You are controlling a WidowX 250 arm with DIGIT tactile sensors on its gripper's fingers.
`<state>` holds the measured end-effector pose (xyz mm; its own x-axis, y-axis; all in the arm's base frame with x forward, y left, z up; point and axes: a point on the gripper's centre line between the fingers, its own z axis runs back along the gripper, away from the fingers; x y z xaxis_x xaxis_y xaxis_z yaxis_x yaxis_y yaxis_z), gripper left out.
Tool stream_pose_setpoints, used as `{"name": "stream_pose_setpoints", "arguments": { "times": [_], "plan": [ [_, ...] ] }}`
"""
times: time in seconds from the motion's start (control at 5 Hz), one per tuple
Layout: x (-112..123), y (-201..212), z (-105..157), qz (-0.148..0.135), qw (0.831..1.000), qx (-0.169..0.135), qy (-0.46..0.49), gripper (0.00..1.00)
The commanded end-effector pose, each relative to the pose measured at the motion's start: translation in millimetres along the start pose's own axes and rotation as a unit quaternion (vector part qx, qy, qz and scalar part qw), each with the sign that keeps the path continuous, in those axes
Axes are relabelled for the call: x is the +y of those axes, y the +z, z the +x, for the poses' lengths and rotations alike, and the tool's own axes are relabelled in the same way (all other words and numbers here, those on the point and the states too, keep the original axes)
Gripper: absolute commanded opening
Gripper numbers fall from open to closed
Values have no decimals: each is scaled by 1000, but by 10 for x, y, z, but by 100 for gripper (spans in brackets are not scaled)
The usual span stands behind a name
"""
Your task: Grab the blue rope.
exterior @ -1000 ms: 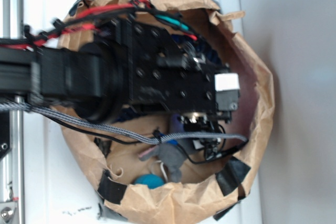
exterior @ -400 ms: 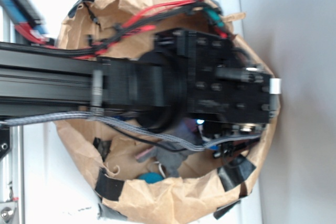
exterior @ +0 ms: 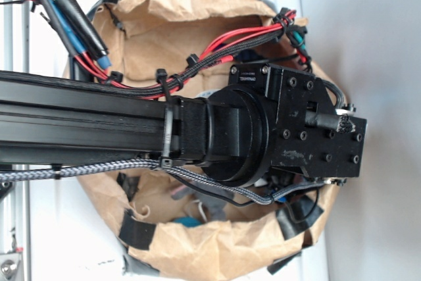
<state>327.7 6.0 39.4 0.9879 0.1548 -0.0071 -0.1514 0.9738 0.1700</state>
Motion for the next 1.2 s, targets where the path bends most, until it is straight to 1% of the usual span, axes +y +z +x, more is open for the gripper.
{"name": "stream_pose_setpoints", "arguments": {
  "times": [0.0, 0.2, 0.4, 0.8, 1.0],
  "plan": [
    [-49, -110, 152, -7, 998, -55, -8, 100],
    [-64, -166, 197, -3, 998, -58, -7, 5],
    [-82, -143, 295, -12, 998, -58, -5, 0],
    [-54, -5, 268, -32, 998, -63, 1, 0],
    [-11, 162, 250, -46, 997, -54, 16, 0]
  ]
}}
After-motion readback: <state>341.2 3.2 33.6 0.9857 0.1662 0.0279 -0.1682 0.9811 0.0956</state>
